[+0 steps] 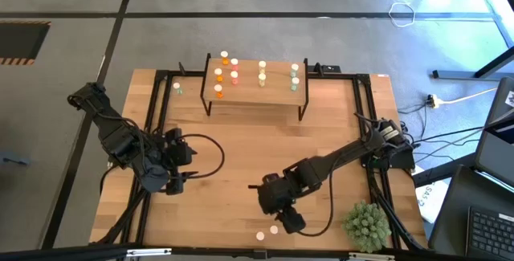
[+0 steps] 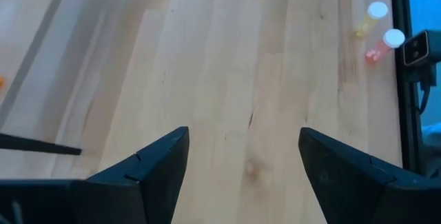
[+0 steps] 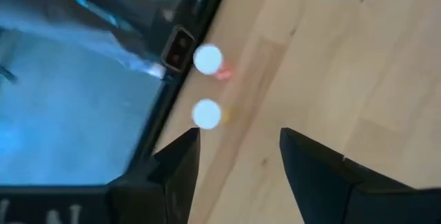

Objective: Pick and place medicine bottles onto shelf by color
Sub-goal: Put the yellow pill bottle on the shelf aligned with the other yellow pill bottles

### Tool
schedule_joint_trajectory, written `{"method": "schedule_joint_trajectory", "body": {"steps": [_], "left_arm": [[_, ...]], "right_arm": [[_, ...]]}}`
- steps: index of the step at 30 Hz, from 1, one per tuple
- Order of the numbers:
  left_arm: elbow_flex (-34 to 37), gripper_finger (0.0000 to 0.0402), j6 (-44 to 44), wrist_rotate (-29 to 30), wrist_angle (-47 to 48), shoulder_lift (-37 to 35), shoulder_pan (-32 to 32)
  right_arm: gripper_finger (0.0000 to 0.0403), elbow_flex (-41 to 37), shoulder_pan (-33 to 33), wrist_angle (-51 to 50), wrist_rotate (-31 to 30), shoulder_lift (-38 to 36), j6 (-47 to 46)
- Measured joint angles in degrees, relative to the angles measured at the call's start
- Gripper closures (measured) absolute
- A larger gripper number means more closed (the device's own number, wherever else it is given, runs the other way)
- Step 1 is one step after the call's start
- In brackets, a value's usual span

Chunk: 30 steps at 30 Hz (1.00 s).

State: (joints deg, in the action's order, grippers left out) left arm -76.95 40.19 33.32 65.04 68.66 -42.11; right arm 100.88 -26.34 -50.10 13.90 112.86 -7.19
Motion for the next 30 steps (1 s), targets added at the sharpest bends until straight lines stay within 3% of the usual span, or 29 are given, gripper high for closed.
{"method": "schedule_joint_trajectory", "body": {"steps": [11,20,30], "left_arm": [[0.0,0.0133,-3.4,-0.2,0.0,0.0,-0.1],[0.0,0.0133,-3.4,-1.1,0.0,0.0,-0.1],[0.0,0.0133,-3.4,-1.1,0.0,0.0,-0.1]], "right_arm": [[0.0201,0.0,-4.6,5.6,-1.4,5.5,3.0],[0.0201,0.0,-5.1,5.3,-1.0,10.4,2.9],[0.0201,0.0,-5.0,5.3,-1.8,11.2,3.1]]}}
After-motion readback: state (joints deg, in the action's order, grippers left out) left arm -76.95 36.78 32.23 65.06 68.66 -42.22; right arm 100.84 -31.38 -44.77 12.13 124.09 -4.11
